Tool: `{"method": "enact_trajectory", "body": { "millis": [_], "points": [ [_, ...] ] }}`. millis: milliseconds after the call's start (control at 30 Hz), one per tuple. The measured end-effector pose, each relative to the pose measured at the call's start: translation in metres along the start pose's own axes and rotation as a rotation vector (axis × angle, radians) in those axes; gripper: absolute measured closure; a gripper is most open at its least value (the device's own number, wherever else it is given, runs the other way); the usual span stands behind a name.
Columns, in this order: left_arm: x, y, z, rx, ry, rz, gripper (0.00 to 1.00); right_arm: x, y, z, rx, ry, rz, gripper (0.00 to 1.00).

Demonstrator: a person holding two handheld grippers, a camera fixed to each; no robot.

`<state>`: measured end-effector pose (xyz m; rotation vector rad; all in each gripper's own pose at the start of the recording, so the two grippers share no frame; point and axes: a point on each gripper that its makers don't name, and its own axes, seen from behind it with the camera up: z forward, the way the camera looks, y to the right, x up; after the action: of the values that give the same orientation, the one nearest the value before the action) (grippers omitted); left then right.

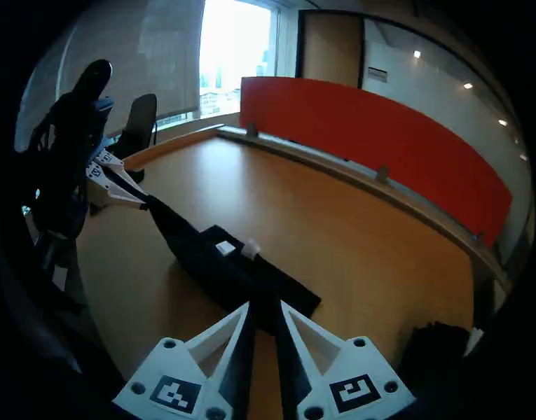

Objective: Fold towel

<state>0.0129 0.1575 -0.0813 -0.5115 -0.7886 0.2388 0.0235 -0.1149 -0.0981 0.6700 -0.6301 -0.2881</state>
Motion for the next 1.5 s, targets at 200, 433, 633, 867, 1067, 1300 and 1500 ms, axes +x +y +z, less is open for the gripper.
{"method": "enact_trajectory", "body": {
  "millis": [200, 433, 633, 867, 1067, 1300, 1500],
  "points": [
    [-0.005, -0.004, 0.017, 0.013, -0.023, 0.000, 0.89, -0.008, 0.008, 0.017, -0.007, -0.022, 0.010, 0.83],
    [-0.011, -0.007, 0.032, 0.028, -0.048, 0.015, 0.89, -0.019, 0.011, 0.031, -0.005, -0.048, 0.028, 0.83],
    [-0.013, -0.008, 0.040, 0.035, -0.058, 0.026, 0.89, -0.024, 0.013, 0.038, -0.007, -0.062, 0.030, 0.83],
    [-0.016, -0.009, 0.051, 0.038, -0.070, 0.031, 0.88, -0.030, 0.019, 0.048, -0.010, -0.081, 0.032, 0.83],
    [-0.018, -0.012, 0.065, 0.038, -0.077, 0.029, 0.88, -0.037, 0.025, 0.061, -0.012, -0.102, 0.035, 0.83],
    [-0.022, -0.015, 0.083, 0.040, -0.080, 0.041, 0.87, -0.044, 0.029, 0.074, -0.015, -0.118, 0.048, 0.83],
    [-0.026, -0.018, 0.098, 0.045, -0.083, 0.053, 0.85, -0.054, 0.033, 0.086, -0.021, -0.132, 0.074, 0.83]
  ]
}}
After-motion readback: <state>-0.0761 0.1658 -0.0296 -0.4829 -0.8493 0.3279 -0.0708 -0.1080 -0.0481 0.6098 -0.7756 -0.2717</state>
